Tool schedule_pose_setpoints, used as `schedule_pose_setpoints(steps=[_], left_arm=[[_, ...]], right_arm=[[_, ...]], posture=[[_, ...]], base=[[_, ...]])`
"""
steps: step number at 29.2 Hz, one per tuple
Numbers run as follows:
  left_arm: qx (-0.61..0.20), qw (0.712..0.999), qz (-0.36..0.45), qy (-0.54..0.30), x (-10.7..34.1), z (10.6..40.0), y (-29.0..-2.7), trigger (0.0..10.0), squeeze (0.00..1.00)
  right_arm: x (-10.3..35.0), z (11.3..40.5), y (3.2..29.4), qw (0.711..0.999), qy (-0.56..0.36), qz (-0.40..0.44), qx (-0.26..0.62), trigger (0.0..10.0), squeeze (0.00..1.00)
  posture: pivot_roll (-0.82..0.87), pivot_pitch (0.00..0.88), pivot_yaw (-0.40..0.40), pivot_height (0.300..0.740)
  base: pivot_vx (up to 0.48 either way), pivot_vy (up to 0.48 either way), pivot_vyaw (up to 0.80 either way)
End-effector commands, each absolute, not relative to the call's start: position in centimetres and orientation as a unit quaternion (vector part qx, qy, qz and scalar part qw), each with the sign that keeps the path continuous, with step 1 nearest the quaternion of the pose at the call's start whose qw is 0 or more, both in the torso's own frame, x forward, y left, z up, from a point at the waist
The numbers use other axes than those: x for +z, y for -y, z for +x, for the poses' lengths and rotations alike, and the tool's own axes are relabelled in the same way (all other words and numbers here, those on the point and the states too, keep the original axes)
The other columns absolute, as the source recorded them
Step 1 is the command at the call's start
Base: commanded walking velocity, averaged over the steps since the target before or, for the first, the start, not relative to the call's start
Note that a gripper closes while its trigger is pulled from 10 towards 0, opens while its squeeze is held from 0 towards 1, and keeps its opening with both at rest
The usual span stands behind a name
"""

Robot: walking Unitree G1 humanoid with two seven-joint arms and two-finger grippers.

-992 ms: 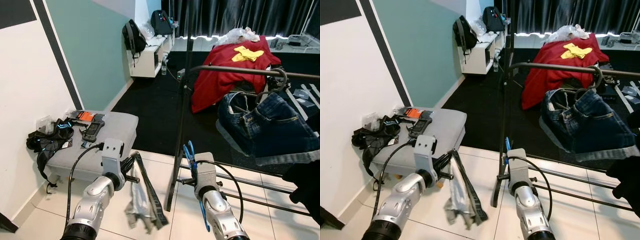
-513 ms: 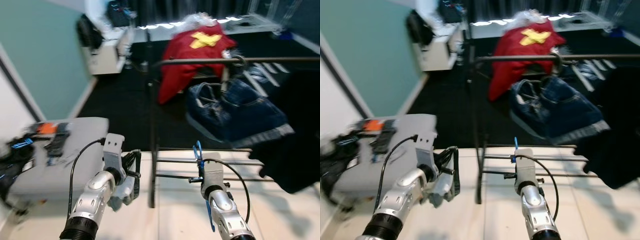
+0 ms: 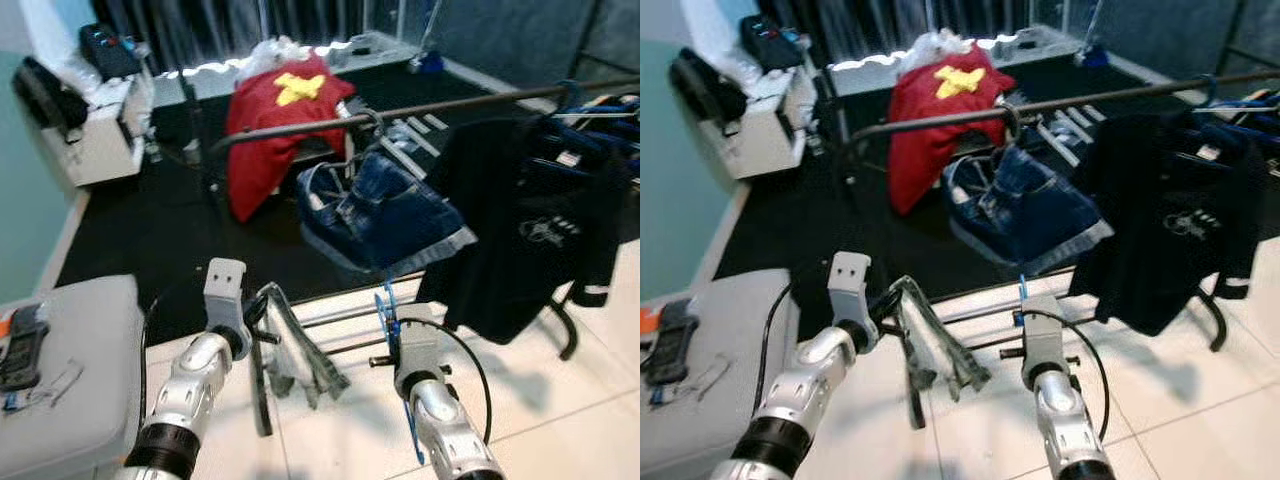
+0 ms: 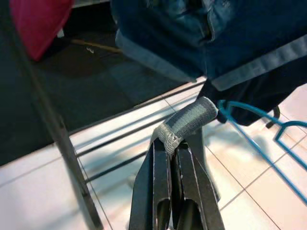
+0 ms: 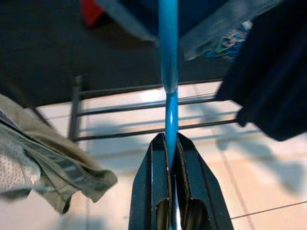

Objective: Hang hanger

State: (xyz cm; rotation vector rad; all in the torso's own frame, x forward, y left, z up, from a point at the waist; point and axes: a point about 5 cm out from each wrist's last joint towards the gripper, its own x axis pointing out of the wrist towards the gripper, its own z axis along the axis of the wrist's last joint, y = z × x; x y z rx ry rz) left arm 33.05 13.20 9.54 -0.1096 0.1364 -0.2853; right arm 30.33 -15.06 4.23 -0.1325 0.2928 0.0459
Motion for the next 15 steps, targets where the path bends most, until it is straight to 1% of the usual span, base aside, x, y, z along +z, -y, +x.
schedule_pose_setpoints(steps=[1,6,8,11,15], left_arm=[[-0.133,0.987,-0.060,-0.070,9.20,32.84,-13.59,10.0,0.00],[-0.139,0.985,-0.068,-0.071,9.03,32.55,-13.12,10.0,0.00],[-0.137,0.985,-0.072,-0.071,8.92,32.50,-13.06,10.0,0.00],[-0.124,0.986,-0.090,-0.071,9.09,32.57,-13.51,10.0,0.00],[-0.113,0.986,-0.096,-0.077,9.00,32.60,-13.89,10.0,0.00]], right_arm=[[4.45,30.58,14.34,0.987,-0.140,-0.065,0.035,10.0,0.00],[4.74,30.78,14.75,0.988,-0.137,-0.062,0.029,10.0,0.00],[4.74,30.76,14.91,0.988,-0.138,-0.061,0.027,10.0,0.00],[4.85,30.82,15.15,0.988,-0.141,-0.061,0.033,10.0,0.00],[4.87,30.96,15.10,0.987,-0.143,-0.067,0.042,10.0,0.00]], posture=[[-0.08,0.022,0.098,0.740],[-0.09,0.022,0.096,0.740],[-0.08,0.024,0.088,0.740],[-0.07,0.034,0.056,0.740],[-0.07,0.030,0.051,0.740]], base=[[0.000,-0.480,0.00],[0.000,-0.480,0.00],[0.000,0.000,0.00],[0.000,0.000,0.00],[0.000,0.000,0.00]])
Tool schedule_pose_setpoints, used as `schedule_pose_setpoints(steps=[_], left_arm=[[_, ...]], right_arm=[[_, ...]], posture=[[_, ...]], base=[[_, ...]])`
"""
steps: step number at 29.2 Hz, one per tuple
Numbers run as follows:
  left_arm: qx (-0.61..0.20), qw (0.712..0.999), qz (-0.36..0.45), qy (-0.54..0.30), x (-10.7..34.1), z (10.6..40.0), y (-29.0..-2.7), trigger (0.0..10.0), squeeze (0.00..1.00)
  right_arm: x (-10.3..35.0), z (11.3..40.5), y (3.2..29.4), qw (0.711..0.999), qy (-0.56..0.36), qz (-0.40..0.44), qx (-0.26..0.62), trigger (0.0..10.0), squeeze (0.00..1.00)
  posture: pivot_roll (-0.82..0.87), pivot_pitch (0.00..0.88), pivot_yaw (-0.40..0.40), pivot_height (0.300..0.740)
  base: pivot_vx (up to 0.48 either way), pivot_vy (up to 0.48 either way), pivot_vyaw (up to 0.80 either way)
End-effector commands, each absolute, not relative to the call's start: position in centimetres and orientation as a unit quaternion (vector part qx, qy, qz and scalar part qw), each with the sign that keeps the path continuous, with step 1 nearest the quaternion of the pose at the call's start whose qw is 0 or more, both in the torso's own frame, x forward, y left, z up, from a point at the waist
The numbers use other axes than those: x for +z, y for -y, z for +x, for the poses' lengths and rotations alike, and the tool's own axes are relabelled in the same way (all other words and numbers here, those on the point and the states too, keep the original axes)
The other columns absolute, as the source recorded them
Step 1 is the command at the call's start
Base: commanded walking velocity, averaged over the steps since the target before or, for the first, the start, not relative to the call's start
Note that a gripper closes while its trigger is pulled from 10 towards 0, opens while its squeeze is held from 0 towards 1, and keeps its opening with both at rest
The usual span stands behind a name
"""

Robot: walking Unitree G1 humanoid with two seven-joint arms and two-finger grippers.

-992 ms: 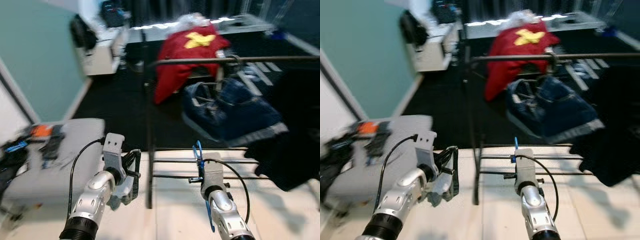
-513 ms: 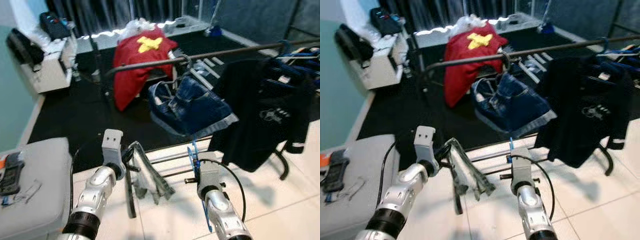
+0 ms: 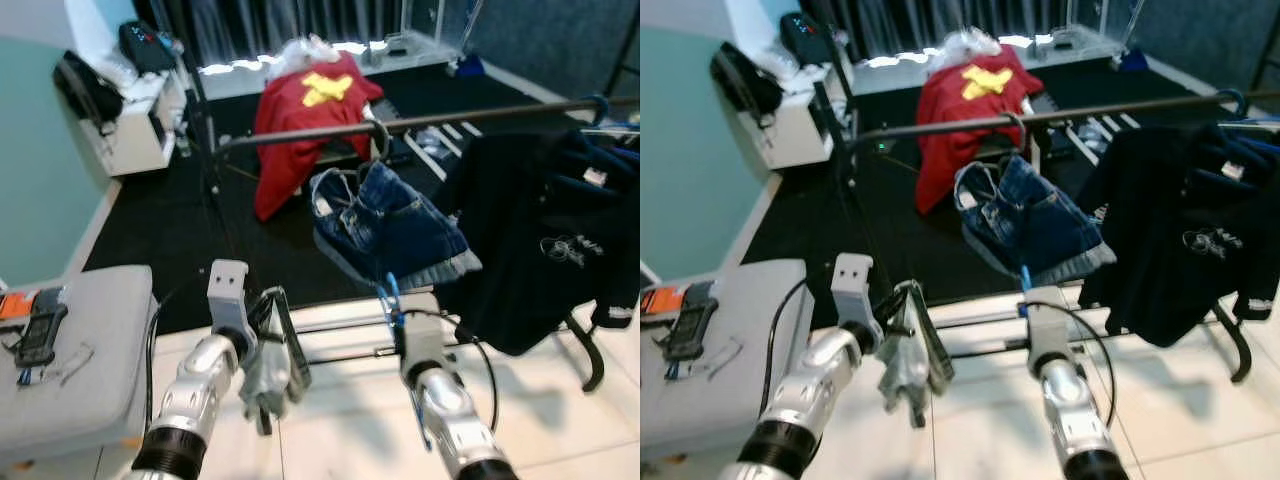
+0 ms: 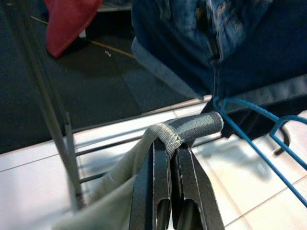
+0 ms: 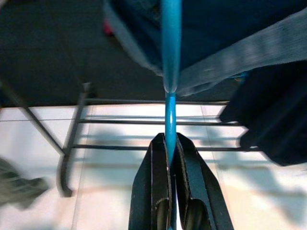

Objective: Hang hanger

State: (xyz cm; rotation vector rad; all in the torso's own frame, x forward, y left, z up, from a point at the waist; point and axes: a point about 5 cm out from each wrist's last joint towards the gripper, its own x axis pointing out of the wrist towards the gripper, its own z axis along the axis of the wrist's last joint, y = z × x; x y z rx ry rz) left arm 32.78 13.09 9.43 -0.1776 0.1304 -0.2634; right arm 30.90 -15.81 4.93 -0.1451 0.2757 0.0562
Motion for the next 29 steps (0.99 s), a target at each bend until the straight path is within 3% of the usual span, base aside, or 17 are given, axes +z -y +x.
schedule_pose_setpoints(steps=[1,6,18,29], left_arm=[[-0.107,0.986,-0.100,-0.079,8.9,32.6,-14.1,10.0,0.00],[-0.110,0.987,-0.092,-0.076,9.2,32.8,-14.1,10.0,0.00],[-0.123,0.988,-0.063,-0.074,9.5,33.4,-13.7,10.0,0.00],[-0.093,0.994,-0.022,-0.058,9.7,33.0,-15.2,10.0,0.00]], right_arm=[[4.8,31.0,15.1,0.986,-0.144,-0.069,0.044,10.0,0.00],[5.0,31.3,15.1,0.987,-0.142,-0.067,0.042,10.0,0.00],[5.3,31.3,15.1,0.989,-0.133,-0.055,0.040,10.0,0.00],[6.2,31.8,14.0,0.986,-0.117,-0.054,0.103,10.0,0.00]], posture=[[-0.07,0.029,0.051,0.740],[-0.07,0.021,0.066,0.740],[-0.07,0.030,0.059,0.740],[-0.07,0.024,0.055,0.740]], base=[[0.000,0.304,0.00],[0.000,0.410,0.00],[0.000,0.000,0.00],[0.000,0.000,0.00]])
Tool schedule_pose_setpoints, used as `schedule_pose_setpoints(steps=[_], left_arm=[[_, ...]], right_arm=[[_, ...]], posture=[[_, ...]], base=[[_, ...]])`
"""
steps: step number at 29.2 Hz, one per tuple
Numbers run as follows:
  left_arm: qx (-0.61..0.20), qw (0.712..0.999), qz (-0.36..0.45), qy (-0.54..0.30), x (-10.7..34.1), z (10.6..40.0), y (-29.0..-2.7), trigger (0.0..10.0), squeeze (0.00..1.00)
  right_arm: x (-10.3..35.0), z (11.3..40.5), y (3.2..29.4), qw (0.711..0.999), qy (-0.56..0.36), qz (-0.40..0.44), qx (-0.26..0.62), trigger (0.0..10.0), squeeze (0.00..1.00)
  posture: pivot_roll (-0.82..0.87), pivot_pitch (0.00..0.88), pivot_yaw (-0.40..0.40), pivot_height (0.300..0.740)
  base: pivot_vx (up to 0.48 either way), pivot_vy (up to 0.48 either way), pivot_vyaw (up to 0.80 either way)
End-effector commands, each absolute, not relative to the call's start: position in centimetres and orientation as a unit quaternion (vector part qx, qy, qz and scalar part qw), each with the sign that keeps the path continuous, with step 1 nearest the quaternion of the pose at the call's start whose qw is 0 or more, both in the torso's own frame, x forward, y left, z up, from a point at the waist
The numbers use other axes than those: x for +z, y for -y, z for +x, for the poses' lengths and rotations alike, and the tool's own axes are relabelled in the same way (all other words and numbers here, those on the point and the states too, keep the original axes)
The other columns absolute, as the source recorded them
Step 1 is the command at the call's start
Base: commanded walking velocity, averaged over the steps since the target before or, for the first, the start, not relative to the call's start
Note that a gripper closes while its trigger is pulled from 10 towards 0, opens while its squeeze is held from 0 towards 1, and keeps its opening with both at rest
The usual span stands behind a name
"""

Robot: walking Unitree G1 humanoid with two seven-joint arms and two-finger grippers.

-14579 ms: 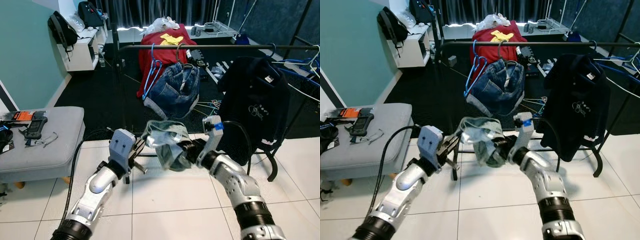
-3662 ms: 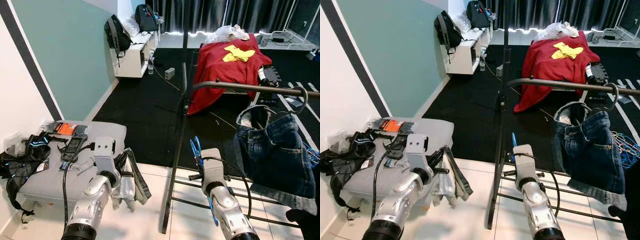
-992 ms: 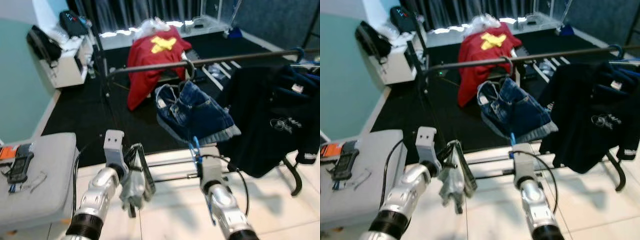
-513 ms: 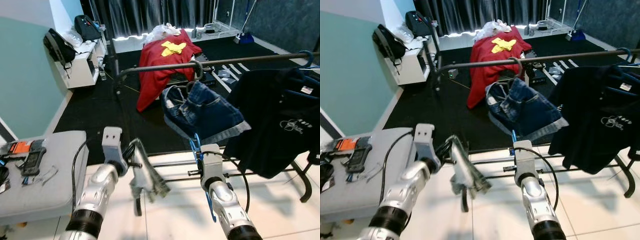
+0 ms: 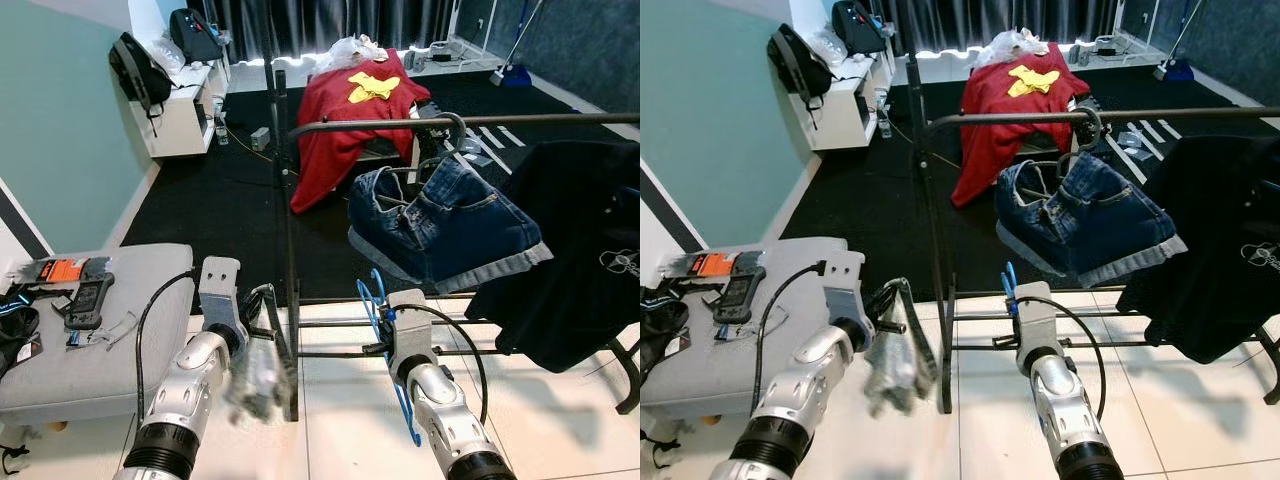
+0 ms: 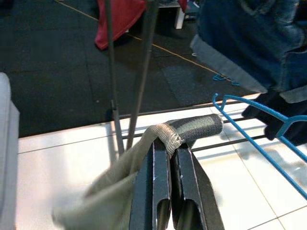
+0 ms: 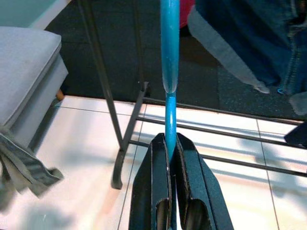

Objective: Hang hanger

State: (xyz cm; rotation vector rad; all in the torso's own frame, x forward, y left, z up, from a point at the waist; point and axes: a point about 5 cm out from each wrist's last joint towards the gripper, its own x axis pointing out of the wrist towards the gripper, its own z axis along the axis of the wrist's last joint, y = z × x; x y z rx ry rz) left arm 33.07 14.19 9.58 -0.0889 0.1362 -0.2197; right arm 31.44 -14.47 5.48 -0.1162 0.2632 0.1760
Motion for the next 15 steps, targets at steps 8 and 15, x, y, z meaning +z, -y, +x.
schedule_pose_setpoints(steps=[8,15], left_arm=[[-0.045,0.994,0.098,-0.037,10.8,34.3,-18.1,10.0,0.00],[-0.252,0.957,0.139,0.030,12.8,34.2,-16.3,10.0,0.00]], right_arm=[[8.2,30.0,13.6,0.955,-0.085,-0.087,0.271,10.0,0.00],[10.3,28.6,14.9,0.929,-0.045,-0.070,0.360,10.0,0.00]], posture=[[-0.09,0.019,0.073,0.740],[-0.09,0.013,0.083,0.740]], base=[[0.000,0.000,0.00],[0.000,0.000,0.00]])
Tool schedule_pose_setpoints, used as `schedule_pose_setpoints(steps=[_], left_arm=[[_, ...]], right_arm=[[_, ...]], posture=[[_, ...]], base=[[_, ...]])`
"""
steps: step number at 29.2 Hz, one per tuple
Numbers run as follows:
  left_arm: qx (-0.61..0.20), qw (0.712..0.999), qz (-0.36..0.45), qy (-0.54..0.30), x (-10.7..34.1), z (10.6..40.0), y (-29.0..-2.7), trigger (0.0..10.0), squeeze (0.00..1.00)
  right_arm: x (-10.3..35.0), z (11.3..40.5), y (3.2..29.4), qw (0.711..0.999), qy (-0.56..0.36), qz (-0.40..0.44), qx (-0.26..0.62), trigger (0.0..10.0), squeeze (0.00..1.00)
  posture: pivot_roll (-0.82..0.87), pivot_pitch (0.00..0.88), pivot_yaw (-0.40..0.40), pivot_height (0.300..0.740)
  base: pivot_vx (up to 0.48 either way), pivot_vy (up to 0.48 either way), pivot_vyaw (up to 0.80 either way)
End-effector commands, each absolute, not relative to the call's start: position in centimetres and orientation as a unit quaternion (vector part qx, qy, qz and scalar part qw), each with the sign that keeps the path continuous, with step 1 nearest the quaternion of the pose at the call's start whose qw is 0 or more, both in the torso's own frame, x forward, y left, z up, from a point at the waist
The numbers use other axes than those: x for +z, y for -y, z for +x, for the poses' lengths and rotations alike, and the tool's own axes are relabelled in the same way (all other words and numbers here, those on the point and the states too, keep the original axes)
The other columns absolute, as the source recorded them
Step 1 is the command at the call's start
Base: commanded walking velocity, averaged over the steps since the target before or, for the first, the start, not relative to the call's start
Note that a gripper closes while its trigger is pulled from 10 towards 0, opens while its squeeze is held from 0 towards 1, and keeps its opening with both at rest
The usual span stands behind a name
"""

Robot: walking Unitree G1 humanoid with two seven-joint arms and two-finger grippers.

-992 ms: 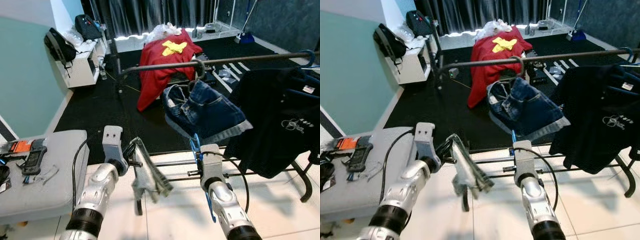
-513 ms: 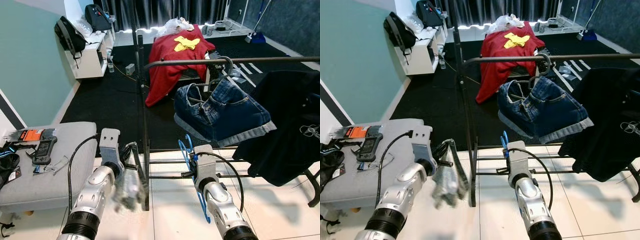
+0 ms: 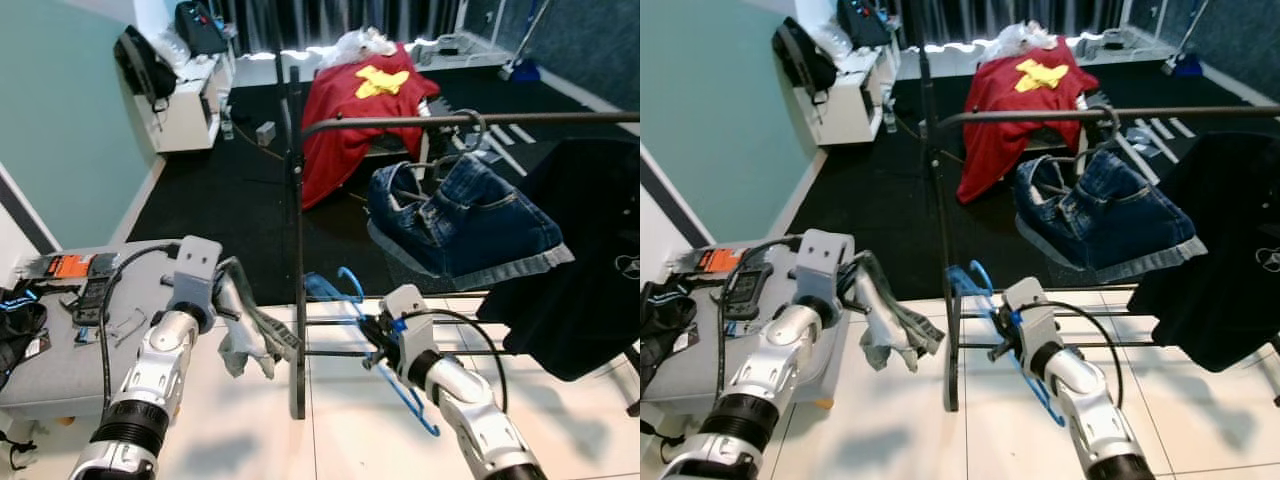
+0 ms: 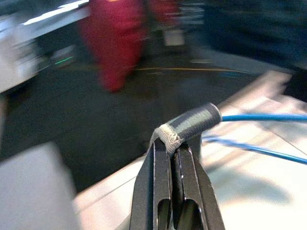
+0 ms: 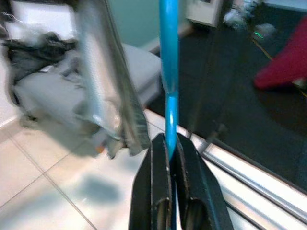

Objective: Hang hanger

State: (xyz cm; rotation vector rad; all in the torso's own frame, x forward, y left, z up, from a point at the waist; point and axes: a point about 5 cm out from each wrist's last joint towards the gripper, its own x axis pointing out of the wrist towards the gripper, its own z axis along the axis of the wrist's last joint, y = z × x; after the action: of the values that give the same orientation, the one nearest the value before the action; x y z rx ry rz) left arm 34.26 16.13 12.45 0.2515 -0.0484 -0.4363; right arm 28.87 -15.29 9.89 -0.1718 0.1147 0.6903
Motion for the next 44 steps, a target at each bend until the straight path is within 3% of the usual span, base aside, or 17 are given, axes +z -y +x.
schedule_pose_setpoints(steps=[1,6,10,12,17,21,23,34,38,42,44], left_arm=[[-0.252,0.957,0.139,0.030,12.8,34.2,-16.3,10.0,0.00],[-0.287,0.946,0.145,0.040,13.3,34.2,-16.1,10.0,0.00],[-0.377,0.912,0.153,0.054,13.8,33.5,-15.5,10.0,0.00],[-0.377,0.912,0.153,0.054,13.8,33.5,-15.5,10.0,0.00],[-0.412,0.882,0.227,0.036,13.3,33.2,-16.8,10.0,0.00],[-0.409,0.876,0.252,0.031,13.3,33.2,-17.7,10.0,0.00],[-0.388,0.877,0.282,0.035,13.8,33.4,-19.2,10.0,0.00],[-0.379,0.887,0.256,0.068,15.1,33.7,-19.3,10.0,0.00],[-0.382,0.887,0.253,0.067,15.2,33.8,-19.5,10.0,0.00],[-0.401,0.878,0.254,0.058,15.1,33.9,-19.6,10.0,0.00],[-0.399,0.878,0.259,0.056,15.1,33.9,-19.7,10.0,0.00]], right_arm=[[10.3,28.6,14.9,0.929,-0.045,-0.070,0.360,10.0,0.00],[10.8,28.0,15.2,0.919,-0.040,-0.065,0.387,10.0,0.00],[12.3,26.5,15.9,0.899,-0.029,-0.035,0.435,10.0,0.00],[12.3,26.5,15.9,0.899,-0.029,-0.035,0.435,10.0,0.00],[12.8,24.7,17.1,0.880,-0.047,-0.056,0.470,10.0,0.00],[12.5,24.2,17.7,0.871,-0.067,-0.080,0.479,10.0,0.00],[11.5,23.2,18.9,0.848,-0.130,-0.124,0.499,10.0,0.00],[11.9,20.9,18.9,0.809,-0.190,-0.057,0.553,10.0,0.00],[12.2,20.6,19.2,0.811,-0.187,-0.048,0.552,10.0,0.00],[12.8,21.9,20.0,0.848,-0.133,-0.085,0.506,10.0,0.00],[13.1,22.2,20.0,0.852,-0.120,-0.099,0.500,10.0,0.00]], posture=[[-0.09,0.013,0.083,0.740],[-0.09,0.005,0.098,0.740],[-0.11,0.004,0.116,0.740],[-0.11,0.004,0.116,0.740],[-0.10,0.012,0.114,0.740],[-0.10,0.013,0.113,0.740],[-0.10,0.018,0.112,0.740],[-0.10,0.030,0.118,0.740],[-0.10,0.032,0.125,0.740],[-0.10,0.038,0.117,0.740],[-0.10,0.035,0.114,0.740]], base=[[0.000,0.000,0.00],[0.000,0.000,0.00],[0.000,0.000,0.00],[0.000,0.000,0.00],[0.000,0.000,0.00],[0.000,0.000,0.00],[0.000,0.000,0.00],[0.000,0.000,0.00],[0.000,0.000,0.00],[0.000,0.000,0.00],[0.000,0.000,0.00]])
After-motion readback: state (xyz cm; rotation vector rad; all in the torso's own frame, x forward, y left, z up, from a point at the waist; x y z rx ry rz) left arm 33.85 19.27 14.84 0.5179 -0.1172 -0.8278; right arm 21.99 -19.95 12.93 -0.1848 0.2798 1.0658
